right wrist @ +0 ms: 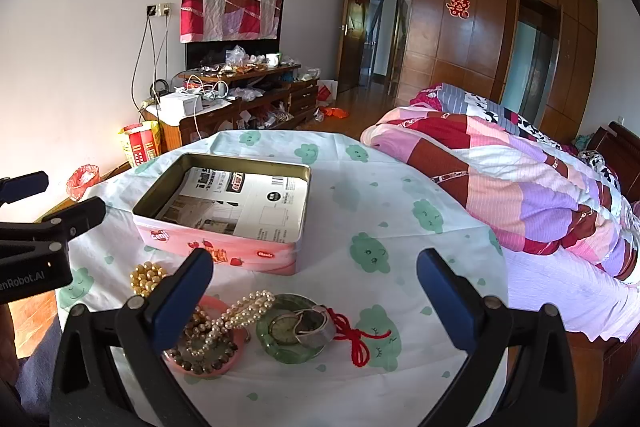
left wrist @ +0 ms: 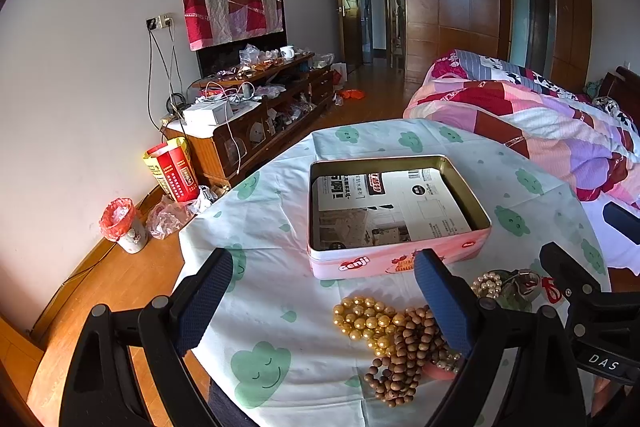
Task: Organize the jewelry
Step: 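Grasp the brown wooden bead strand with the left tool while the right tool approaches the silver ring, then lift the wooden beads with the left tool while the right tool grasps the small silver ring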
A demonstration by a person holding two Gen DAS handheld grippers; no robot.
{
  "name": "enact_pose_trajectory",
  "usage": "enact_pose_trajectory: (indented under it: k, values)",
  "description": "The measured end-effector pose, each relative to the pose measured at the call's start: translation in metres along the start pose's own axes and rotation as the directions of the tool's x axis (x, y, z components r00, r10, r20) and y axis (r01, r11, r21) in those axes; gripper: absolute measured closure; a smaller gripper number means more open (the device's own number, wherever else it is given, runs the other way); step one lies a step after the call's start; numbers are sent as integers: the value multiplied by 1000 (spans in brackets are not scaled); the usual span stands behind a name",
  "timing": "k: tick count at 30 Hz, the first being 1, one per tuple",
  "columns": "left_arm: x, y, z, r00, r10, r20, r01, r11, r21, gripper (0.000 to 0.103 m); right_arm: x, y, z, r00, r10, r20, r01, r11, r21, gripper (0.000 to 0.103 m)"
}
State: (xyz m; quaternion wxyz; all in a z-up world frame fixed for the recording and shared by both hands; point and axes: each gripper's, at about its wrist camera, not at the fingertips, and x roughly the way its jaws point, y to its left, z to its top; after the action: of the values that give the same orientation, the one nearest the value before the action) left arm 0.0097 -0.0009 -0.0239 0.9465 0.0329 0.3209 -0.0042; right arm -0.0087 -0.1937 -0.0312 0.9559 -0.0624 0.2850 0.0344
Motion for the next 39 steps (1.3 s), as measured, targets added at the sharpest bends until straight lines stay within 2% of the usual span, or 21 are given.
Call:
enact_pose_trajectory:
  k: [8,14,17,19,22,28,33,35,36,37,38,39]
  values:
    - [7,-3,-4,1000,0,-23,0,1000,11,11,9,-3,-10,1000,-5,-18,5,1000,-2,0]
    - [25,-2,-16,997,12,-75,-10,999,31,11,19,-8,-17,999,-37,-39,37,999,0,0]
    - [25,2,-25,998,24,-64,-22,999,27,11,25,-16,-27,997,-67,-48,67,998,4,0]
    - [25,2,-34,998,27,-63,-26,999,29,11,26,-20,-36,996,-74,-52,75,997,4,4]
    - [23,0,-42,998,-6,-68,7,1000,21,11,31,-31,-44,995,-46,-85,50,998,44,14]
    - [23,-22,-49,994,-83,-65,87,994,67,13,34,-36,-45,995,-5,-99,15,996,92,14]
    - [32,-39,-54,986,-130,-103,141,983,115,30,36,-35,-47,995,5,-104,6,994,106,14]
    - [38,-39,-56,978,-161,-131,175,979,105,55,39,-33,-49,994,9,-110,2,995,104,14]
    - [40,-41,-58,971,-195,-139,209,973,94,63,39,-31,-49,994,10,-113,2,995,101,14]
    - [41,-40,-58,966,-216,-141,230,969,88,79,40,-31,-50,993,11,-114,0,995,98,14]
    - [40,-41,-57,964,-225,-142,238,967,86,86,41,-30,-50,993,12,-115,-1,995,96,14]
    - [39,-40,-56,964,-227,-138,239,967,82,87,41,-30,-51,993,13,-115,-2,996,92,14]
